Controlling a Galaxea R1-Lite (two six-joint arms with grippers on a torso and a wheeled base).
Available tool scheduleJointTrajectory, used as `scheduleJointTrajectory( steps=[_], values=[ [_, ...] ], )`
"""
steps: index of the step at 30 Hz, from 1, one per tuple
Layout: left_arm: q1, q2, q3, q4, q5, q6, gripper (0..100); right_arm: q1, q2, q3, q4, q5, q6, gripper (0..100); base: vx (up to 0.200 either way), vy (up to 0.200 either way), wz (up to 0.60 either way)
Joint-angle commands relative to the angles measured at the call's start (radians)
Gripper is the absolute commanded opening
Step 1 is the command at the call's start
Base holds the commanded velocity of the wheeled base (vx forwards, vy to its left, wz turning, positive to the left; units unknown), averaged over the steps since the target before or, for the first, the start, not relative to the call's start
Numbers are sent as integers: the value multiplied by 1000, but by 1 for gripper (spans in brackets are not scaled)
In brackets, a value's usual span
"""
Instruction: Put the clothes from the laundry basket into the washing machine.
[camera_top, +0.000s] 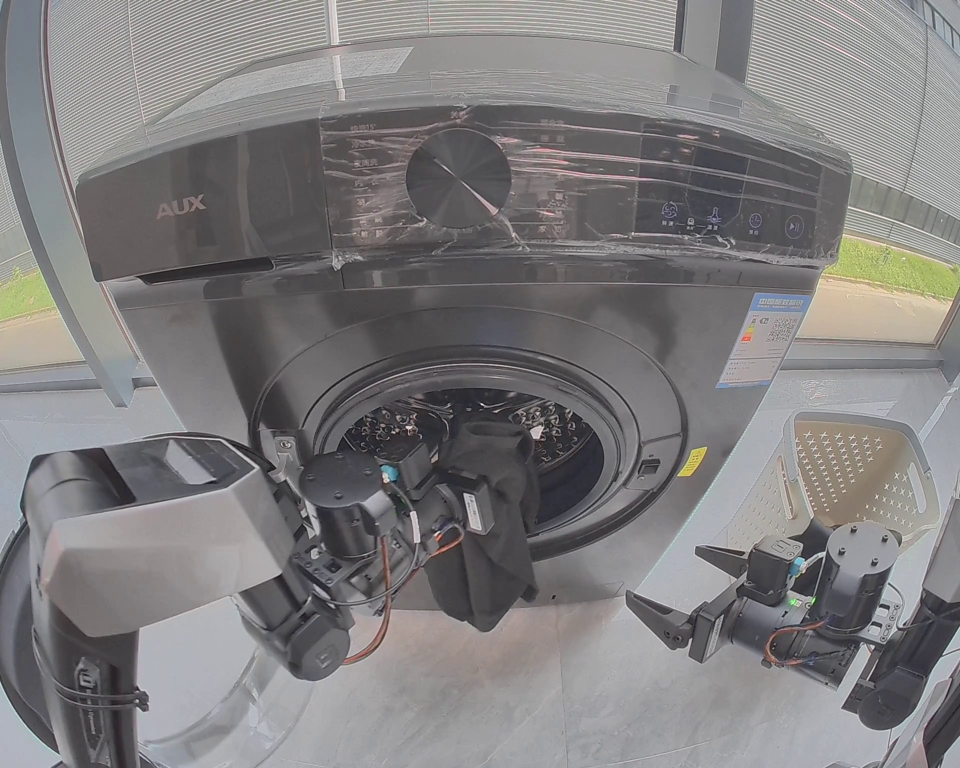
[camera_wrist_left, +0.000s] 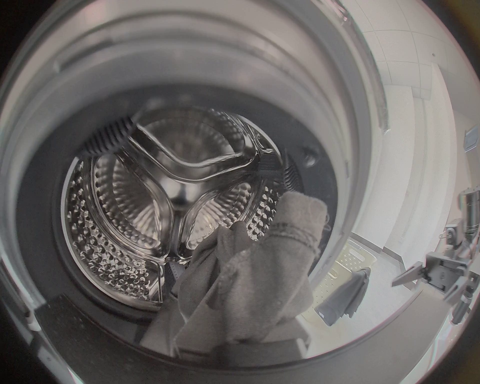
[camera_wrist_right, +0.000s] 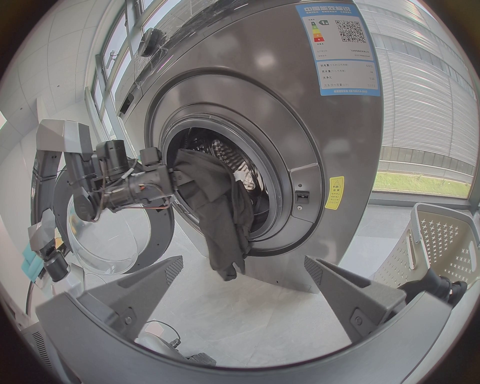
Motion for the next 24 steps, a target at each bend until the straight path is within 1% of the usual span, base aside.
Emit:
scheduleJointTrajectory(
  steps=[1, 3, 7, 8, 10, 11, 12, 13, 15, 20, 24],
  values=[
    [1, 187, -201, 35, 22, -6, 0, -3, 2, -2, -1, 1, -1, 100, 0, 0, 0],
    [1, 214, -267, 61, 24, -13, 0, 0, 3, -3, -1, 1, -1, 100, 0, 0, 0],
    [3, 230, -303, 84, 24, -20, 0, 0, 3, -3, -1, 1, -1, 100, 0, 0, 0],
    [6, 245, -347, 122, 24, -37, 0, 1, 3, -3, -1, 1, -1, 100, 0, 0, 0],
    [18, 266, -411, 176, 26, -43, 0, 0, 3, -5, -1, 1, -1, 100, 0, 0, 0],
    [18, 266, -411, 176, 26, -43, 0, 0, 3, -5, -1, 1, -1, 100, 0, 0, 0],
    [32, 291, -502, 245, 42, -45, 0, 0, 5, -5, -1, 2, -1, 100, 0, 0, 0],
    [38, 303, -545, 268, 56, -46, 0, 0, 5, -6, -1, 1, -1, 100, 0, 0, 0],
    [46, 328, -620, 300, 64, -46, 0, -2, 5, -6, -1, 2, -1, 100, 0, 0, 0],
    [63, 348, -694, 359, 62, -48, 0, -8, 6, -8, -1, 5, -1, 100, 0, 0, 0],
    [64, 372, -743, 365, 75, -57, 0, -8, 16, -8, -2, 5, -1, 100, 0, 0, 0]
  ],
)
